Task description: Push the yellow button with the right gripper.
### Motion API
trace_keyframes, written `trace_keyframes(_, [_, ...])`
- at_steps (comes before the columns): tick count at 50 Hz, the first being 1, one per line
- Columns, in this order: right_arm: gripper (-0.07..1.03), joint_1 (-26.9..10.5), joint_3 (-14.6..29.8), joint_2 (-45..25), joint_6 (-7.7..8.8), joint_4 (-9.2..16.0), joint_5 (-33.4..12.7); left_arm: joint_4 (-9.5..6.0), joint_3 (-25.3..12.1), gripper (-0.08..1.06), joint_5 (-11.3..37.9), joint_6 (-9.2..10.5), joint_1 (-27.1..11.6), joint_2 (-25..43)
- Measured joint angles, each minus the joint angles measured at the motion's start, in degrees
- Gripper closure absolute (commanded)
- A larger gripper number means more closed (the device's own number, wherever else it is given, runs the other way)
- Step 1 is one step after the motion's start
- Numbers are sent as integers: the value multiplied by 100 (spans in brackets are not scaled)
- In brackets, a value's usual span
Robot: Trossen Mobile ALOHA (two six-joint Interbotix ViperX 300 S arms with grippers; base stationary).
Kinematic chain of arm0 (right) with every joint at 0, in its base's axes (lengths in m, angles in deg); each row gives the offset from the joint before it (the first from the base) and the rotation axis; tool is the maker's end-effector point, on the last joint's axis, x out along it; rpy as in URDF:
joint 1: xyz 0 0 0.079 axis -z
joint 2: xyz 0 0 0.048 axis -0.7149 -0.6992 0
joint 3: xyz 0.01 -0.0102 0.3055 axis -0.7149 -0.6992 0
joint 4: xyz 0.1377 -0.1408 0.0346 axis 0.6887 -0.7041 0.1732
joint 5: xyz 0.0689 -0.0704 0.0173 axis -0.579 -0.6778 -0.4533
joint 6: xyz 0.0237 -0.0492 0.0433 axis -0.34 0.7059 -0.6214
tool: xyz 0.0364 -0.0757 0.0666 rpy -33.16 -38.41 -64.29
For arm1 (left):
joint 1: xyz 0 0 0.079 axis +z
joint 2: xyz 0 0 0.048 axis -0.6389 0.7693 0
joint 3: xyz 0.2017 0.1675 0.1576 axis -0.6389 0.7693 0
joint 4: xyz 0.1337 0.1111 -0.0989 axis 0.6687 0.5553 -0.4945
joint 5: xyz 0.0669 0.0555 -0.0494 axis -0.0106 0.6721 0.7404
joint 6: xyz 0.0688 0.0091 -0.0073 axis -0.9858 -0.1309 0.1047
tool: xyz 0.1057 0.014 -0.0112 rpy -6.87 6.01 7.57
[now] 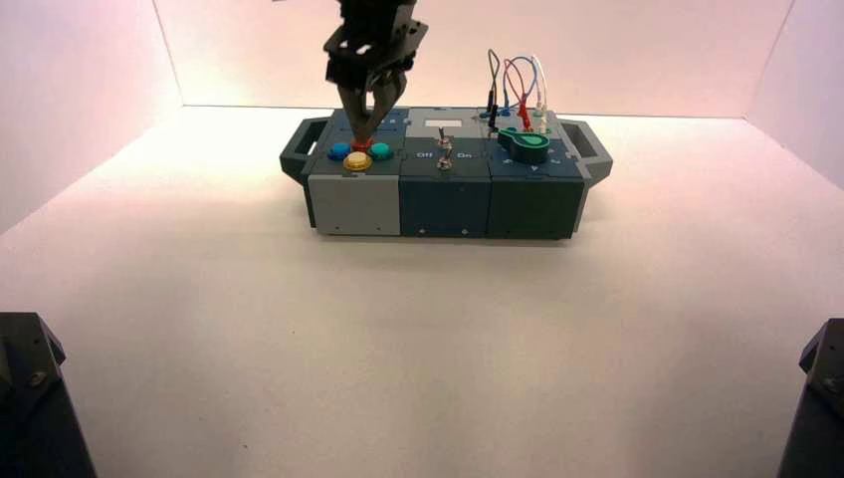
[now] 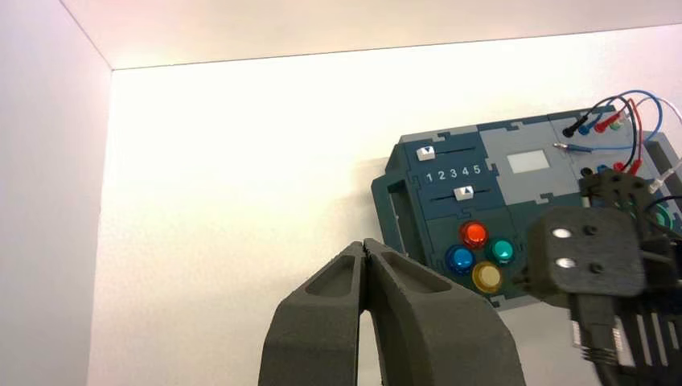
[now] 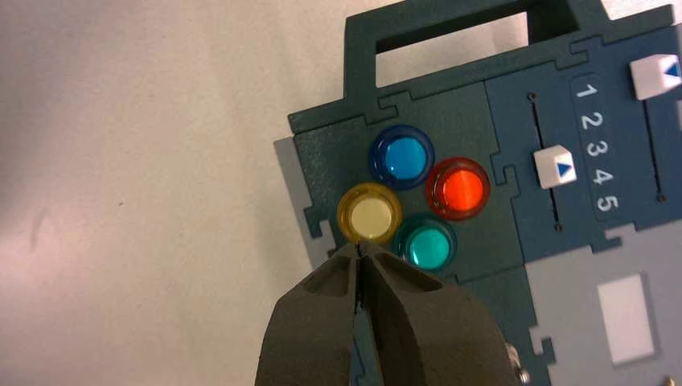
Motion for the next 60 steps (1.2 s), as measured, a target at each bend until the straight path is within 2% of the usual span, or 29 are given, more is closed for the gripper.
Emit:
trace_keyframes(13, [99, -9, 114, -202, 0, -18, 220, 0, 0, 101, -9, 0, 0, 0])
trace_keyframes(60, [99, -9, 185, -343, 0, -18, 193, -9, 0, 100, -18, 0, 0, 0])
